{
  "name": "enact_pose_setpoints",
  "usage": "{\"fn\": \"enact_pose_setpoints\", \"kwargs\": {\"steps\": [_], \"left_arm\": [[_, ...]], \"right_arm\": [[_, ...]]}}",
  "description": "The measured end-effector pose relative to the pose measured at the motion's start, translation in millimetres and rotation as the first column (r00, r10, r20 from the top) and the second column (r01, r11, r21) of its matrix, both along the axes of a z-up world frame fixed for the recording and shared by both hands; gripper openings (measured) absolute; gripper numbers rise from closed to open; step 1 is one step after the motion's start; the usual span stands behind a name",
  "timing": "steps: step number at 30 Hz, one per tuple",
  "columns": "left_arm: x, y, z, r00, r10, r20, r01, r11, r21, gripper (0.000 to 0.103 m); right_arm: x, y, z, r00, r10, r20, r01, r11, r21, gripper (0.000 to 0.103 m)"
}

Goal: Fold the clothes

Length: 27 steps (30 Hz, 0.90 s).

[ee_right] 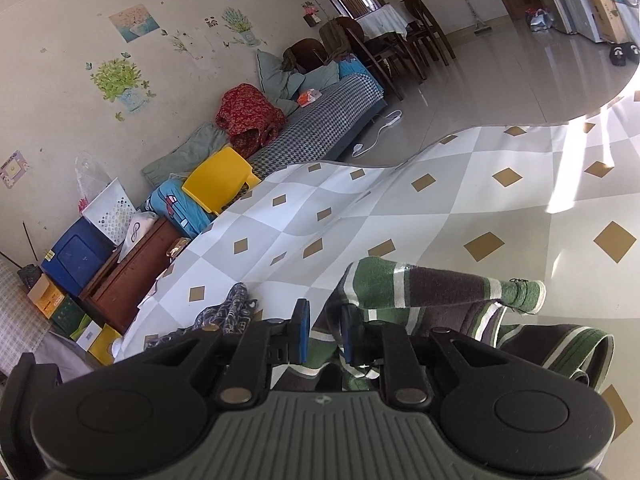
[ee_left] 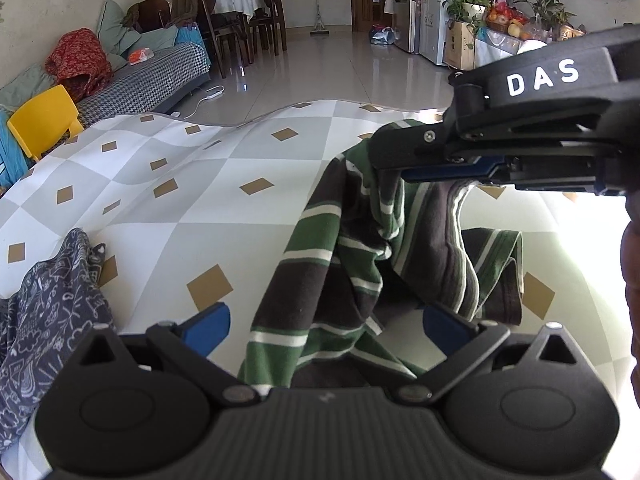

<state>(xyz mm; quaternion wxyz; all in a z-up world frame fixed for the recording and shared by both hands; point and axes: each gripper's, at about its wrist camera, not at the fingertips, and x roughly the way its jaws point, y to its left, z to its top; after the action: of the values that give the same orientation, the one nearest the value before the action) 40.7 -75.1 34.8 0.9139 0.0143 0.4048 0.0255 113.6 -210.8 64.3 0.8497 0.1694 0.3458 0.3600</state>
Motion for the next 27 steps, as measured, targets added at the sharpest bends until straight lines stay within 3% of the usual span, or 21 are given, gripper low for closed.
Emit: {"fn": "enact_pose_setpoints", "kwargs": {"steps": [8,11,13,16,22,27], "left_arm": [[29,4,-20,0.998,0.047,-0.030,-0.046,0.999,0.009,0.098],[38,8,-29,0.995,0.078,-0.064,-0.078,0.997,0.006,0.086],[42,14,-33,0.991,0.106,-0.087,-0.109,0.993,-0.035,0.074],[44,21,-38,0.987,0.126,-0.099,-0.132,0.989,-0.066,0.063],[44,26,-41,0.982,0.144,-0.122,-0.155,0.984,-0.087,0.056],[44,26,-41,0.981,0.145,-0.132,-0.157,0.984,-0.087,0.056]], "right_arm": [[5,-12,-1,0.999,-0.018,-0.030,0.019,0.999,0.035,0.018],[5,-17,0,0.999,-0.020,-0.037,0.021,0.999,0.047,0.018],[5,-21,0,0.999,-0.024,-0.048,0.027,0.998,0.051,0.018],[5,-29,-2,0.997,-0.040,-0.064,0.042,0.998,0.036,0.026],[14,-44,-19,0.984,-0.145,-0.106,0.130,0.982,-0.133,0.038],[13,-41,-39,0.986,-0.140,-0.087,0.105,0.940,-0.325,0.043]]}}
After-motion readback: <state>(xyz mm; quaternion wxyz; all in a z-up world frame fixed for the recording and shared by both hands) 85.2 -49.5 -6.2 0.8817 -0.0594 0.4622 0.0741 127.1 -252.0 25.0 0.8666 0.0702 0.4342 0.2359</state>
